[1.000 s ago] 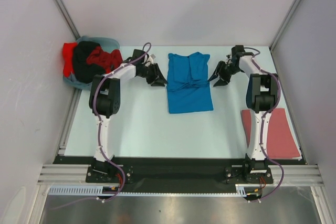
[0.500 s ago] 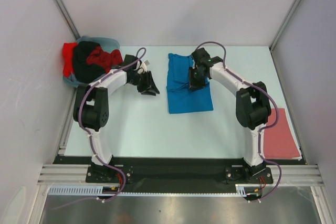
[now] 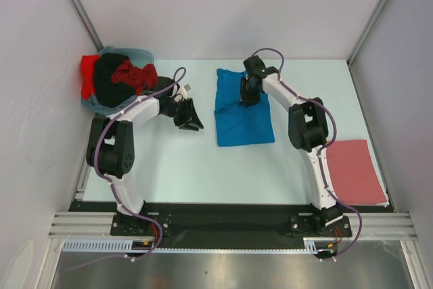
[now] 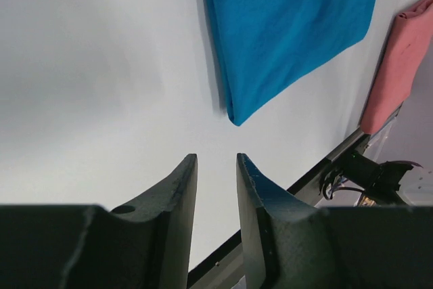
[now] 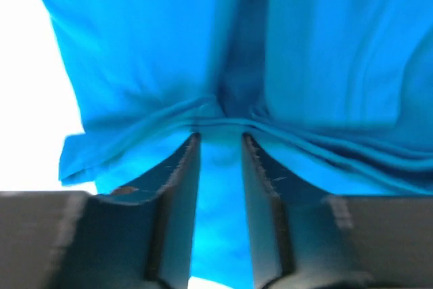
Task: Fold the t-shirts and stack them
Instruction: Fold the tshirt
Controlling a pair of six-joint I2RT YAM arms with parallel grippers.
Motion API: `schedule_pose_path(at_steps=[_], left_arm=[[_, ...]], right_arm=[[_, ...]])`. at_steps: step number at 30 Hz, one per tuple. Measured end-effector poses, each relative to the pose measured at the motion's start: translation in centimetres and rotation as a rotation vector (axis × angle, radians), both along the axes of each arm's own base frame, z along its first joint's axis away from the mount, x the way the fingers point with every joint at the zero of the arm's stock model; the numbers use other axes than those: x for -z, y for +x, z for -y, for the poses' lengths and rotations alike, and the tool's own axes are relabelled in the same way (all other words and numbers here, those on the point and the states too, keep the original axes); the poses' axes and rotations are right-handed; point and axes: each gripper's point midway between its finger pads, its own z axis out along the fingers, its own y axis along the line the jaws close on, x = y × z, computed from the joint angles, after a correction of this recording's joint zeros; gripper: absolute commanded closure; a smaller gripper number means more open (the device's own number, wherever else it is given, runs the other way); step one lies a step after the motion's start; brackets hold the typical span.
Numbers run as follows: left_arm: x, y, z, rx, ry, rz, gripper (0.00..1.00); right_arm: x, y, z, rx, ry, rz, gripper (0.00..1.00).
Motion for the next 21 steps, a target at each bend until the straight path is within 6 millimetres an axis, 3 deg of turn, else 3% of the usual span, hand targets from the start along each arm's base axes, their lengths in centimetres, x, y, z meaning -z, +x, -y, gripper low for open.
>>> schedule_pose_path(at_steps=[5, 8, 10, 13, 17, 21], left_arm=[[-0.2, -0.3, 0.3, 0.019, -0.013, 0.005, 0.61], [-0.3, -0.6, 0.9, 0.036, -0.020, 0.003, 0.58], [-0.4, -1.0, 1.6, 0.058, -0.032, 0.002, 0.57], [-0.4, -1.7, 3.1, 0.096, -0.054, -0.005, 0.57], [0.2, -2.1, 5.1, 0.112, -0.097, -0.037, 0.54], [1.2, -2.2, 6.0, 0.091, -0.112, -0.070, 0.54]], right_arm=[[-3.1, 5.4, 0.1, 0.047, 0.042, 0.116, 0.57], [-4.9, 7.1, 1.9, 0.094, 0.072, 0.149, 0.49], [-5.4, 7.1, 3.4, 0.119, 0.083, 0.145, 0.41], [-4.8, 3.8, 6.4, 0.147, 0.091, 0.060, 0.32], [-4.2, -2.6, 9.3, 0.155, 0.153, -0.060, 0.30], [-3.6, -8.5, 10.9, 0.138, 0.239, -0.141, 0.32]])
